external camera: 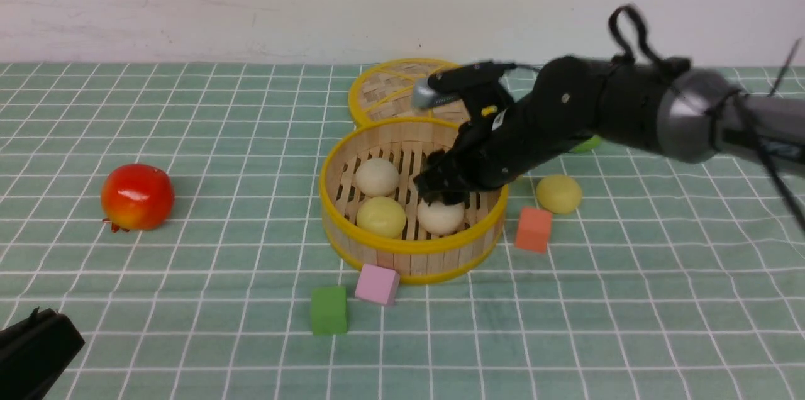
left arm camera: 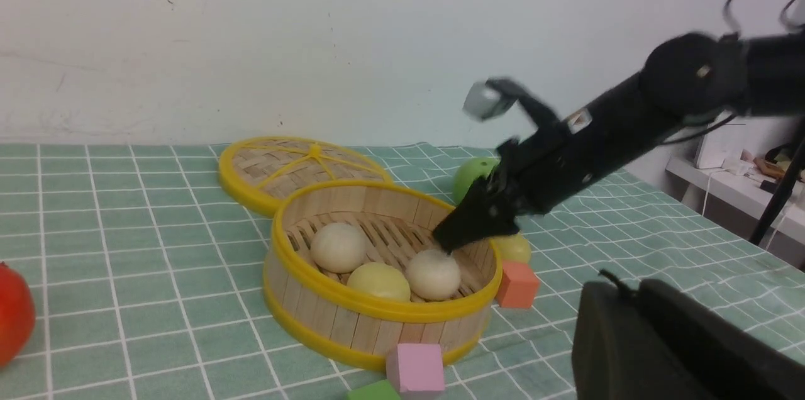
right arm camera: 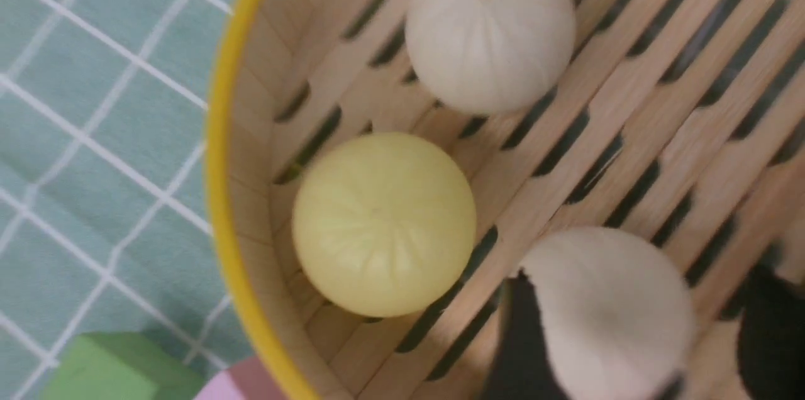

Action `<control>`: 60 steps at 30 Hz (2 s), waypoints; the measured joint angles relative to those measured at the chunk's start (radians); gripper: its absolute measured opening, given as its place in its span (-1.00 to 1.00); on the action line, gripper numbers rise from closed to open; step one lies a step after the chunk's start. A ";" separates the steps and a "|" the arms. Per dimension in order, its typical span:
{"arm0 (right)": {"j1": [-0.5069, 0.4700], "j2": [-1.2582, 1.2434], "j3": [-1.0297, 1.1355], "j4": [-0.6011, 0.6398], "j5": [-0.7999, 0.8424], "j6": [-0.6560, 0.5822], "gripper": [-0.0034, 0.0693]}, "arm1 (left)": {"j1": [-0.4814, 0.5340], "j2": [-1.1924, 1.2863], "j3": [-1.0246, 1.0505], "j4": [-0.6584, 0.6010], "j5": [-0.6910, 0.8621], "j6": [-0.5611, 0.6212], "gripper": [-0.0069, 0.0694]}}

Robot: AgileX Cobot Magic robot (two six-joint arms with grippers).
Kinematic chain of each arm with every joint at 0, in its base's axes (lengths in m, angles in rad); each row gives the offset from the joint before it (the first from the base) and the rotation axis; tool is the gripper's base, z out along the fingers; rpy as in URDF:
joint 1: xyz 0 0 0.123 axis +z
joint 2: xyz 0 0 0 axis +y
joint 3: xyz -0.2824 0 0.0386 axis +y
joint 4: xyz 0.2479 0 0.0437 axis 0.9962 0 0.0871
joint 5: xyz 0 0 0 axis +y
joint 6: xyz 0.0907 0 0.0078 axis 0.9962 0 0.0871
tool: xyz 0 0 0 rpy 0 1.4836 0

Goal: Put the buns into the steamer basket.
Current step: Use the right arm to put the steamed stuffed bun into the steamer, then use the right arm to grab a steamed stuffed bun, then use the right arm to put the steamed stuffed bun into the steamer

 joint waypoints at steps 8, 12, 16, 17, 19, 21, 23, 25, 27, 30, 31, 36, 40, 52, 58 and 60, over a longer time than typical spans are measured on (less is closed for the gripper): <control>-0.092 -0.128 -0.002 -0.305 0.076 0.212 0.44 | 0.000 0.000 0.000 0.000 0.000 0.000 -0.70; -0.213 -0.049 -0.002 -0.363 0.144 0.349 0.30 | 0.000 0.000 0.000 0.000 0.000 0.000 -0.68; -0.244 0.032 -0.002 -0.337 0.099 0.339 0.15 | 0.000 0.000 0.000 0.000 0.000 0.000 -0.68; -0.246 0.051 -0.002 -0.330 0.075 0.336 0.11 | 0.000 0.000 0.000 0.000 0.000 0.000 -0.68; -0.248 0.076 -0.002 -0.320 0.035 0.331 0.05 | 0.000 0.000 0.000 0.000 0.000 0.000 -0.68; -0.248 0.092 -0.002 -0.318 0.007 0.331 0.00 | 0.000 0.000 0.000 0.000 0.000 0.000 -0.67; -0.248 0.100 -0.002 -0.308 -0.017 0.331 -0.05 | 0.000 0.000 0.000 0.000 0.000 0.000 -0.67; -0.248 0.100 -0.002 -0.292 -0.034 0.331 -0.07 | 0.000 0.000 0.000 0.000 0.000 0.000 -0.66; -0.248 0.100 -0.002 -0.281 -0.042 0.324 -0.08 | 0.000 0.000 0.000 0.000 0.000 0.000 -0.66; -0.248 0.101 -0.002 -0.237 -0.047 0.305 -0.08 | 0.000 0.000 0.000 0.000 0.000 0.000 -0.64; -0.248 0.104 -0.002 -0.229 -0.055 0.299 -0.08 | 0.000 0.000 0.000 0.000 0.000 0.000 -0.63; -0.250 0.140 -0.002 -0.215 -0.092 0.281 -0.08 | 0.000 0.000 0.000 0.000 0.000 0.000 -0.63; -0.259 0.162 -0.002 -0.215 -0.097 0.278 -0.09 | 0.000 0.000 0.000 0.000 0.000 0.000 -0.63; -0.259 0.158 -0.002 -0.215 -0.094 0.257 -0.67 | 0.000 0.000 0.000 0.000 0.000 0.000 -0.62; -0.232 0.068 -0.001 -0.189 -0.042 0.159 -0.91 | 0.000 0.000 0.000 0.000 0.000 0.000 -0.61; -0.197 0.019 -0.001 -0.148 -0.060 0.123 -0.91 | 0.000 0.000 0.000 0.000 0.000 0.000 -0.60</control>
